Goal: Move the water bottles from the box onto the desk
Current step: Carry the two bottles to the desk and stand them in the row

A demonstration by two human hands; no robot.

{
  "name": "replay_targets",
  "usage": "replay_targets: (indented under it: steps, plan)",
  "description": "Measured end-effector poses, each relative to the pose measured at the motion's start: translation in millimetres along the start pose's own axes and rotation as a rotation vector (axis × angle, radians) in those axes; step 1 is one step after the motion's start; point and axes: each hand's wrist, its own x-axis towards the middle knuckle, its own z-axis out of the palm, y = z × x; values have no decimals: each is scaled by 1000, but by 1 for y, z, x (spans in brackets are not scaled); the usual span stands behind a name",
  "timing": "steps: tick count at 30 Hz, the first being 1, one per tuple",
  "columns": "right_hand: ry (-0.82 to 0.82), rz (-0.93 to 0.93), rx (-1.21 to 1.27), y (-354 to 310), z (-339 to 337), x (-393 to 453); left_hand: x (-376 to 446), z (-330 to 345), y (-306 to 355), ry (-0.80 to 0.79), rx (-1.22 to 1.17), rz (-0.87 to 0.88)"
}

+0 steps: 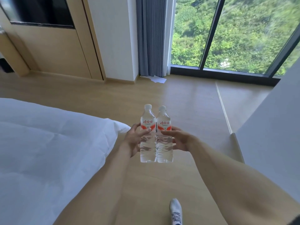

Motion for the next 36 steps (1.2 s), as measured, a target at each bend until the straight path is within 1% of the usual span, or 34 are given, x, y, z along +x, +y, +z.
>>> replay_targets:
  steps: [8, 11, 15, 20, 28, 36]
  plan:
    - [-49, 37, 0, -43, -69, 85, 99, 36, 27, 58, 13, -10]
    - [-70, 51, -6, -65, -99, 113, 135, 55, 41, 90, -13, -25]
    - [-108, 38, -30, -98, -135, 152, 182, 77, 60, 122, -47, -1]
    - [-138, 31, -23, -124, -163, 192, 226, 90, 81, 145, -44, 7]
    - [-130, 54, -15, -161, -170, 266, 297, 77, 102, 174, -79, 64]
    - [-118, 95, -34, -220, -144, 390, 398, 16, 150, 193, -121, 86]
